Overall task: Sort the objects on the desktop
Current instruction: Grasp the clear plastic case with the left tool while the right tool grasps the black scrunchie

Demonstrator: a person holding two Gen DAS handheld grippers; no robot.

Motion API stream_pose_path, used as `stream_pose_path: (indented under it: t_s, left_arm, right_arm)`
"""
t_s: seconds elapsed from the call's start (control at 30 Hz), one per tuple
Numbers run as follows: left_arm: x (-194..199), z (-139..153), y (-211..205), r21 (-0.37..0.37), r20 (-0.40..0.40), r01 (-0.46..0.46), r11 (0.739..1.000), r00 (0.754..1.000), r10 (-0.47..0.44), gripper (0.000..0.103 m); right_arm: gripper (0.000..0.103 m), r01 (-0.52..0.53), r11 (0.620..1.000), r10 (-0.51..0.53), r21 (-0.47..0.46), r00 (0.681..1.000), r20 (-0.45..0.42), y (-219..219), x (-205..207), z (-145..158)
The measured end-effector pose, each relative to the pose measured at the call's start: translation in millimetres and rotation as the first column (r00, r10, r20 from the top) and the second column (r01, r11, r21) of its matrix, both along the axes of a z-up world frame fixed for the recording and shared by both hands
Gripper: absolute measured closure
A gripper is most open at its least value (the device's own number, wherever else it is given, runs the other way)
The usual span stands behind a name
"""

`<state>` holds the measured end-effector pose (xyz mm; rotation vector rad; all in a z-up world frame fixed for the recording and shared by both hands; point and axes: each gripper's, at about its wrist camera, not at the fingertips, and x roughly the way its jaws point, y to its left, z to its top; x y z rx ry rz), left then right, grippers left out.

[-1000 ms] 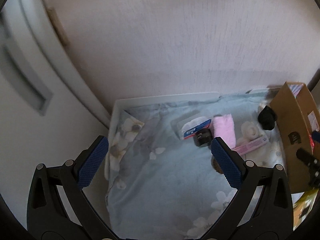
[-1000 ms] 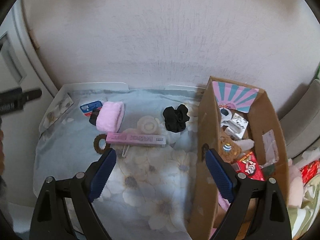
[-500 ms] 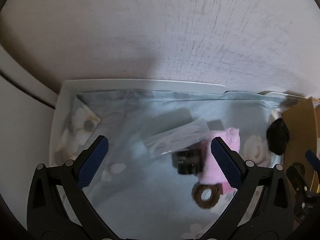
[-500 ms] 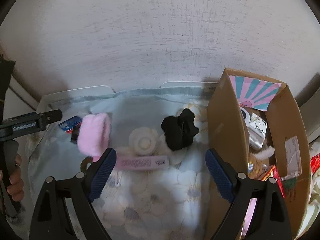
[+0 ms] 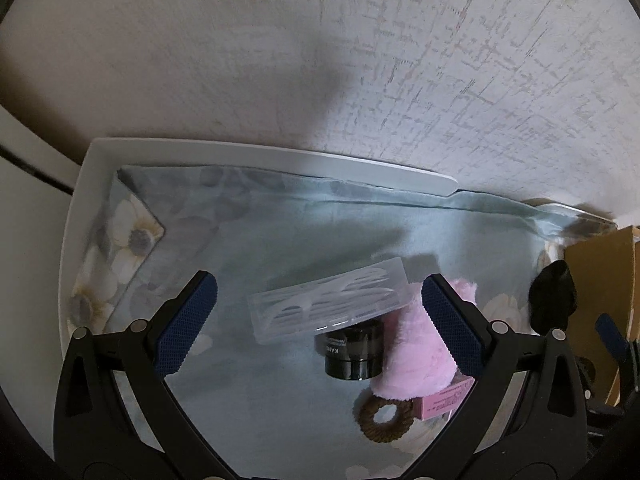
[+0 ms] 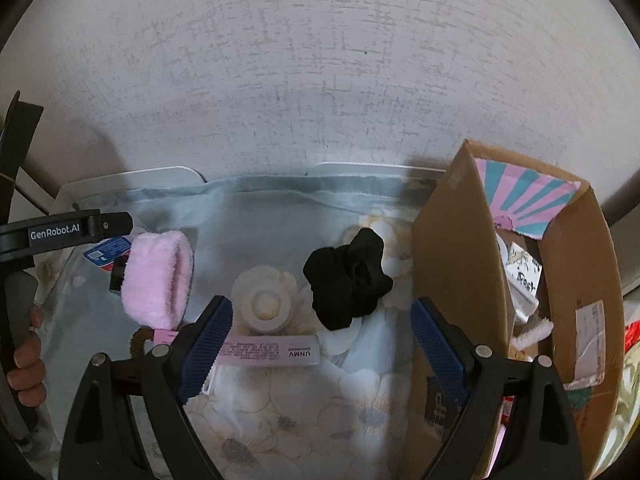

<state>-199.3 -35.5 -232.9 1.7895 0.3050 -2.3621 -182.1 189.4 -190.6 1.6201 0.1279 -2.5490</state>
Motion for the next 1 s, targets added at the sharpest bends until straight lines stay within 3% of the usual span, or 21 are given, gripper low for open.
stream_pose_path:
  t_s: [0.37,0.57,0.63,0.7,0.8,0.87,0.97,1.0]
  left_arm:
    - [4.6,-10.5,3.8,0.008,0.012,-0.053,0.999,0.999,0.053,0.001]
    - [7.9,-13.6,6.2,-0.005,0.016,-0.069,0.998,0.997,0.069,0.001]
    - [9.4,-13.5,7.9,-0.011,0.013,-0.070,0.997,0.997,0.070,0.001]
    - [11.0,-13.4,11.2,-0.029,0.010,-0.065,0.997,0.998,0.065,0.001]
    - [13.4,-15.2,16.5,-0.048,0.014,-0.053,0.997,0.998,0.054,0.008]
    - [15.3,-17.2,18.0,-0.035,0.020,-0.050,0.998,0.999,0.050,0.022]
    - [20.6,-17.0,18.0,-0.033,0.014,-0.059,0.998,0.998,0.060,0.022]
    - [22.6,-16.9,17.6,-0.028,0.012,-0.062,0.998,0.998,0.063,0.022]
  right_arm:
    - [0.014,-0.055,0.994,0.057,0.094,0.998,-0.026,-18.0,-22.1,-10.5]
    - [0.016,-0.079,0.957,0.097,0.278,0.994,-0.048,-41.0,-22.0,-18.4]
    - [0.034,-0.035,0.946,0.040,0.324,0.999,-0.008,-35.2,-29.6,-29.1]
    - [0.045,-0.021,0.944,0.009,0.330,0.999,0.039,-30.1,-35.3,-37.9]
    - [0.051,-0.020,0.951,-0.014,0.307,0.994,0.109,-25.6,-40.6,-50.8]
    - [0.054,0.003,0.965,-0.047,0.263,0.986,0.161,-19.4,-43.5,-60.4]
    - [0.066,0.050,0.985,-0.080,0.166,0.981,0.175,-6.6,-45.0,-59.0]
    - [0.076,0.061,0.987,-0.088,0.148,0.979,0.185,-3.5,-45.5,-59.3]
